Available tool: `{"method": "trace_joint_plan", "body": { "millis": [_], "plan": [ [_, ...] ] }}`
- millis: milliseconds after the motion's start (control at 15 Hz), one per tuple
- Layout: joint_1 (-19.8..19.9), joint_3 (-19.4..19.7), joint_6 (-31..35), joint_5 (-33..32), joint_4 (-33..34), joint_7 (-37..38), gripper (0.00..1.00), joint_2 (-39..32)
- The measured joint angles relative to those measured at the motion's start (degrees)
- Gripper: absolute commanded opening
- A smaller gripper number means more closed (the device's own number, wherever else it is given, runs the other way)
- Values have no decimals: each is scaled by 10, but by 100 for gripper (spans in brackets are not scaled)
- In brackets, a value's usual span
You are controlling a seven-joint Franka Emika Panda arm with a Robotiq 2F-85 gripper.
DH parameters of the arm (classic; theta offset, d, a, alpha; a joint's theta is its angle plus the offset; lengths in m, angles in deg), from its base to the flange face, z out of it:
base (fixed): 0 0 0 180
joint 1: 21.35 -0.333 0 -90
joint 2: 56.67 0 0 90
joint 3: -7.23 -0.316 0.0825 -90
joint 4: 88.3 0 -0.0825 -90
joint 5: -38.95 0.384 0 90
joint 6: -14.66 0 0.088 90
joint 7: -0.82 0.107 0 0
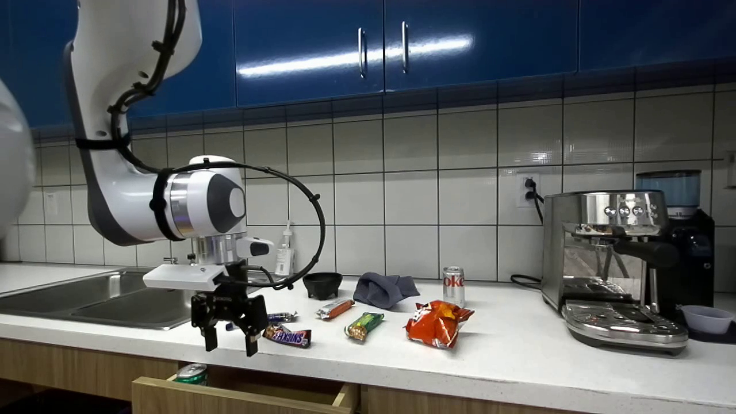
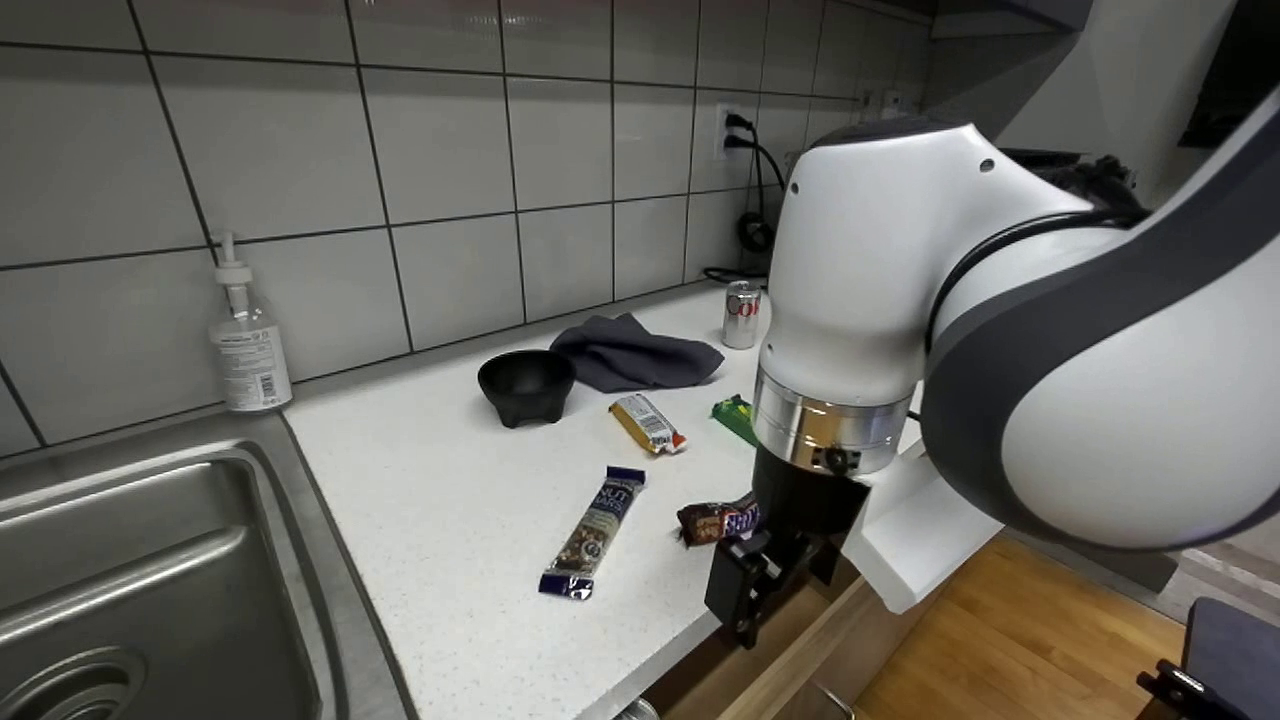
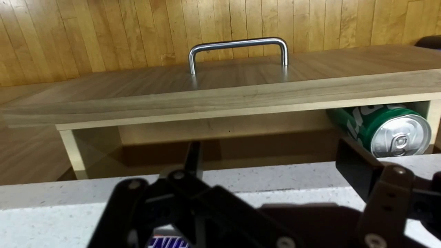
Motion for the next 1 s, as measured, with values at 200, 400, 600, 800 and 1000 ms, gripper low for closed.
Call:
{"method": "trace_joint_plan", "body": {
  "millis": [200,400,600,800,1000],
  "plan": [
    [-16,15,12,-13,5,25,100,-16],
    [-34,31,26,-15,10,48,100,-31],
    [-50,46,42,-15,16,67,100,-48],
    [-61,59,60,-14,21,74,100,-66],
    [-63,61,78,-3,24,74,100,-86]
  ]
}}
